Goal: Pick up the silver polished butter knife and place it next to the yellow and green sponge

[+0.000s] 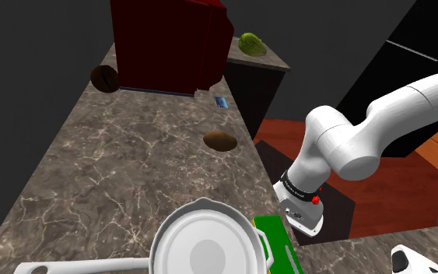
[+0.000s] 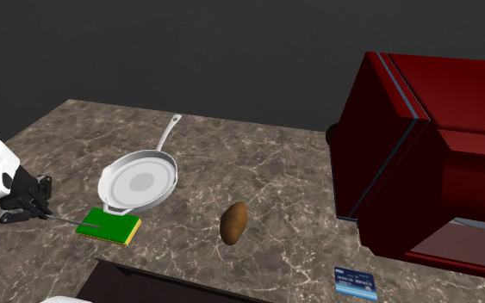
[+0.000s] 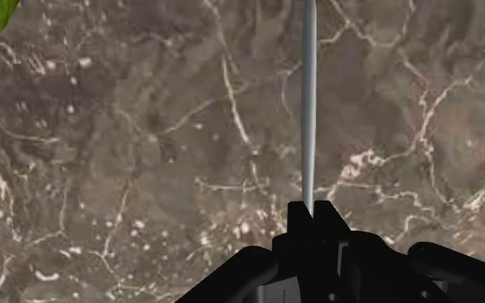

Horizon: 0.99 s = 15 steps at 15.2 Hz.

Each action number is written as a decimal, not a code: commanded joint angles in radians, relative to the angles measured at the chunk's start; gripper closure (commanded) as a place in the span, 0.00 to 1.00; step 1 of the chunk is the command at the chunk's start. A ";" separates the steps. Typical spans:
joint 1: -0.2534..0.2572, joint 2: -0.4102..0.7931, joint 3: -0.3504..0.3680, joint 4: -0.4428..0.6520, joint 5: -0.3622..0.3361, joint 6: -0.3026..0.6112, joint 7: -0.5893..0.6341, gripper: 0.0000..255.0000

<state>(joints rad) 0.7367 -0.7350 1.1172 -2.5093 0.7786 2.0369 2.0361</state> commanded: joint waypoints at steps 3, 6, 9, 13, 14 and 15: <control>-0.001 0.001 0.002 -0.001 0.001 0.002 0.000 1.00; -0.001 0.001 0.002 -0.001 0.001 0.002 0.000 0.00; -0.001 0.001 0.002 -0.001 0.001 0.002 0.000 0.00; 0.019 -0.027 -0.061 0.030 -0.030 -0.069 0.009 0.00; 0.027 -0.038 -0.089 0.049 -0.046 -0.104 0.013 0.00; 0.031 -0.046 -0.110 0.064 -0.058 -0.130 0.016 0.00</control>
<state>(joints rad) 0.7710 -0.7779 1.0274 -2.4671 0.7380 1.9351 2.0504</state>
